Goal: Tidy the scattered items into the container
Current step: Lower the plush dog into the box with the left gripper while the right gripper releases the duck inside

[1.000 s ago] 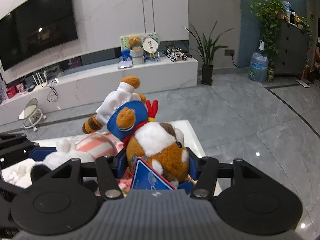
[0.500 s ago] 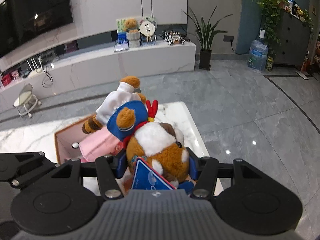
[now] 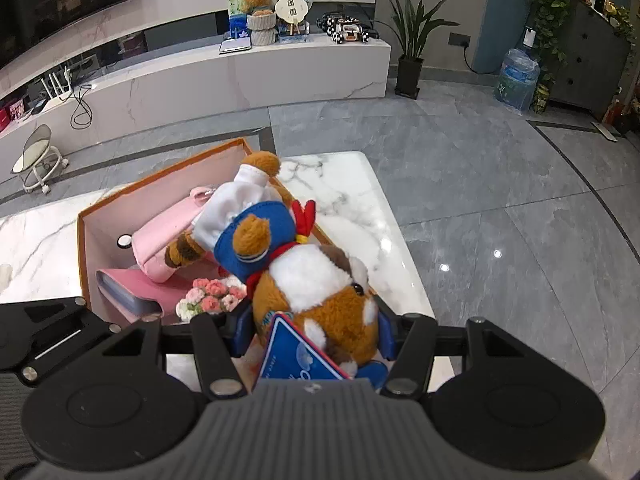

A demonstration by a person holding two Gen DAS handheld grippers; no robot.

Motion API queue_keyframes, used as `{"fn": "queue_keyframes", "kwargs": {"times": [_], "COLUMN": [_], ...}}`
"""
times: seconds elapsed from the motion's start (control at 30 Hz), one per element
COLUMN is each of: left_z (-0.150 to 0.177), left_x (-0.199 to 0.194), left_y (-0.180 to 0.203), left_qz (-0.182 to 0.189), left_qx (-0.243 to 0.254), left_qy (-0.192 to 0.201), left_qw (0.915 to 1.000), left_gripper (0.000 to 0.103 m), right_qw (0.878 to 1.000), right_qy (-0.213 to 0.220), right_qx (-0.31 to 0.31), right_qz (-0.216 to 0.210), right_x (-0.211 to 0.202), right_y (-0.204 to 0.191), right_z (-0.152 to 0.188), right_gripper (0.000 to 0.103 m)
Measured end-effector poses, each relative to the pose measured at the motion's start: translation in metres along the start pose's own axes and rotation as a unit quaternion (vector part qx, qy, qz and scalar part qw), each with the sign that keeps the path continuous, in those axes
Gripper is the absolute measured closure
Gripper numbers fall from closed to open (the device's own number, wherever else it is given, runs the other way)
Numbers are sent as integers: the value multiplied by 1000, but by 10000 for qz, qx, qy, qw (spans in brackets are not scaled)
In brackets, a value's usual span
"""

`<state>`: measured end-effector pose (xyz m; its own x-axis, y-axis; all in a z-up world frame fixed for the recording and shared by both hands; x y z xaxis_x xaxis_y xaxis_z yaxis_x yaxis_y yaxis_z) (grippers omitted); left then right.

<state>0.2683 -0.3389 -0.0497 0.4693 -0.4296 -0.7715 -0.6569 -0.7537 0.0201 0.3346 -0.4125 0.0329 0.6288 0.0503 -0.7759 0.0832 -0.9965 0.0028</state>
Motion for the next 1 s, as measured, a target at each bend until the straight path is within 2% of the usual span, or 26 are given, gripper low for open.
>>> {"fn": "queue_keyframes", "kwargs": {"times": [0.4,0.53,0.7,1.0], "left_z": [11,14,14,8], "left_x": [10,14,12,3], "left_y": [4,5,5,8], "left_qz": [-3,-52,-111,-128], "left_qx": [4,22,19,-7], "left_qy": [-166,-236,-175,-104], "left_qw": [9999,9997,9998,9999], "left_gripper": [31,28,28,28], "right_qw": [9989,9986,9991,9993], "right_qy": [-431,-486,-389,-338], "right_qx": [-142,-164,-116,-109], "right_qz": [80,144,115,140], "right_x": [19,21,17,16], "right_y": [0,1,1,2], "right_z": [16,17,15,13], "right_gripper": [42,35,31,31]}}
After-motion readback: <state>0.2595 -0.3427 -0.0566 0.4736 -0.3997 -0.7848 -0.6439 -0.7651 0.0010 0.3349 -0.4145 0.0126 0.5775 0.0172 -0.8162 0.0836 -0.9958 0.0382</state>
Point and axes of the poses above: each gripper's, at about its wrist camera, not at the fingertips, and x roughly the way its jaws point, y to its right, z to its underside, the point moved 10 cm from there along x, roughly the way its jaws point
